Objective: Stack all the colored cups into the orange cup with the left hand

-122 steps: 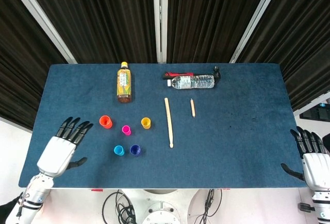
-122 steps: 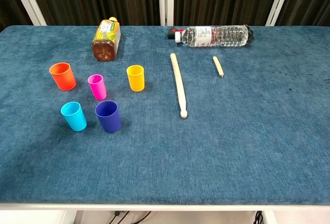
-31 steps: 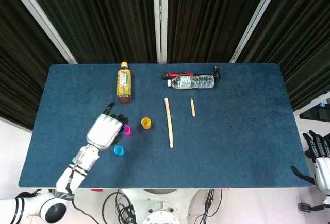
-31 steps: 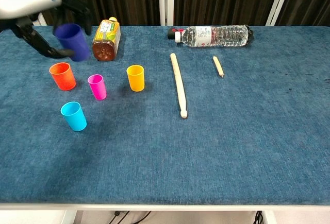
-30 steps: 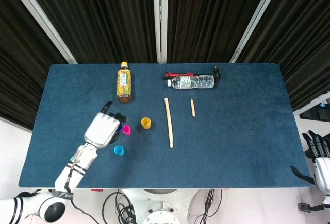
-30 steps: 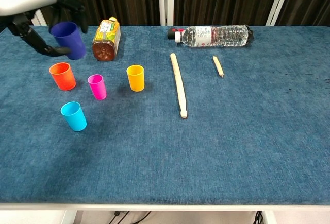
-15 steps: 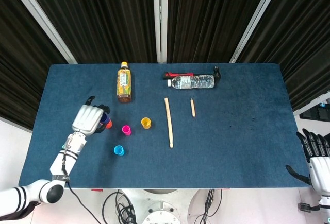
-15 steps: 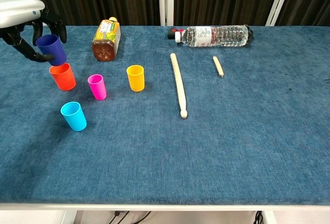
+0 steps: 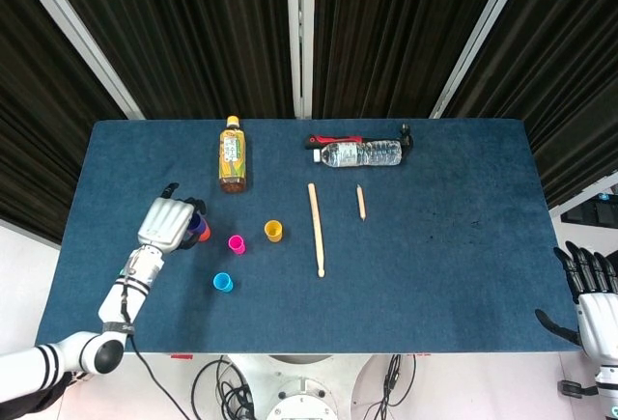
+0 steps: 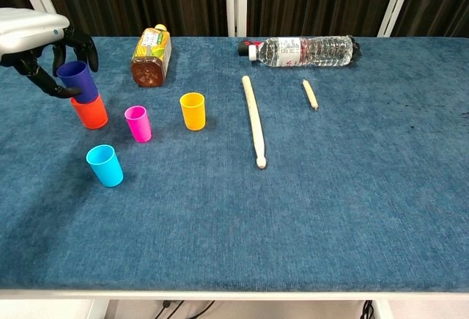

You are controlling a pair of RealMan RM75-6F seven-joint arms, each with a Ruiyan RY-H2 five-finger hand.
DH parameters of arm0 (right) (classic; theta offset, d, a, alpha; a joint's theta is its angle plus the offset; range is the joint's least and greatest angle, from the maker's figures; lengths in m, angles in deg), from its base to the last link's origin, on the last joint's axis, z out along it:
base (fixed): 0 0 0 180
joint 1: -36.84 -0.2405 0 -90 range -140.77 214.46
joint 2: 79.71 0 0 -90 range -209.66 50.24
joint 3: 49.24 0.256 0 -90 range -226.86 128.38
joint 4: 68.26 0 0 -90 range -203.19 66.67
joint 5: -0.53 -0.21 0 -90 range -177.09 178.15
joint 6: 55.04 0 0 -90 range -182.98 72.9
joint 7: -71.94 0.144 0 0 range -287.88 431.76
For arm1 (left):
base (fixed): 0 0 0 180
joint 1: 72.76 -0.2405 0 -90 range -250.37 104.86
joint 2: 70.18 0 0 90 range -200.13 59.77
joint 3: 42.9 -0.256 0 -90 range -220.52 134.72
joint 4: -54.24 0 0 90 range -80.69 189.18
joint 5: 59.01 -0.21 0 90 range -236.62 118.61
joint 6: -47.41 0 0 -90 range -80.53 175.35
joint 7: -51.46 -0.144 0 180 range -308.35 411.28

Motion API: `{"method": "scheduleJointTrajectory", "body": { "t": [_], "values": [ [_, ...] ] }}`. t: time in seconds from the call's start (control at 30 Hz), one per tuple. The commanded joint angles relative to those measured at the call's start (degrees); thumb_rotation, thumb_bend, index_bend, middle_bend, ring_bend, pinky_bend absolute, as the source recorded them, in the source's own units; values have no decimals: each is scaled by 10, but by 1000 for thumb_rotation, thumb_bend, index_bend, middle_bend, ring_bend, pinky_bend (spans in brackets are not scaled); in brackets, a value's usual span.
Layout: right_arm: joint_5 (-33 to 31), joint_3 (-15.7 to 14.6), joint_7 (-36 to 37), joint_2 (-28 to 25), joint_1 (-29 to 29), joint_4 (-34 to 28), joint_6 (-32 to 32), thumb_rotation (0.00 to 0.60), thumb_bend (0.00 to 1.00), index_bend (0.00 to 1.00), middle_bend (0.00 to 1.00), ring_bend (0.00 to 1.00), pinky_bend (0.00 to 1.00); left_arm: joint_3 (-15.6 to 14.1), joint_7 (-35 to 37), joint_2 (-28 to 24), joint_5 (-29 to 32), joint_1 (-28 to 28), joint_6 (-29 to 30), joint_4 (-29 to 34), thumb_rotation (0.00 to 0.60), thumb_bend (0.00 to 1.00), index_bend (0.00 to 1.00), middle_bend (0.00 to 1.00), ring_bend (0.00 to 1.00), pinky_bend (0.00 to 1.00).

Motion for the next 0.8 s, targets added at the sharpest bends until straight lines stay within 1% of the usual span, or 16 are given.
{"method": "scheduleJointTrajectory", "body": {
  "t": [0.03,0.47,0.53,0.57,0.6,0.7,0.77,0.8],
  "values": [
    [1,-2,0,0,-1,1,3,600,98,0,0,0,0,-2,-2,5,-5,0,3,-7,600,311,357,389,477,118],
    [3,-4,-5,1,-4,0,7,600,98,0,0,0,0,-5,-13,6,12,3,-7,-16,600,312,359,388,474,120],
    [3,-4,-5,1,-4,0,7,600,98,0,0,0,0,-7,-14,7,10,2,-6,-18,600,311,351,383,462,118],
    [2,-4,-5,1,-4,0,7,600,98,0,0,0,0,-8,-13,8,6,2,-3,-20,600,310,338,371,431,113],
    [2,-4,-5,1,-4,0,7,600,98,0,0,0,0,-9,-13,9,2,1,0,-22,600,305,314,350,379,101],
    [1,-3,-6,1,-4,0,8,600,98,0,0,0,0,-10,-3,11,-9,-2,4,-25,600,278,207,242,204,44],
    [0,-3,-6,0,-5,0,9,600,98,0,0,0,0,-8,5,12,-22,-3,13,-26,600,268,174,194,149,25],
    [0,-3,-6,0,-5,0,9,600,98,0,0,0,0,-8,7,11,-28,-4,16,-26,600,264,171,183,137,21]
  ]
}}
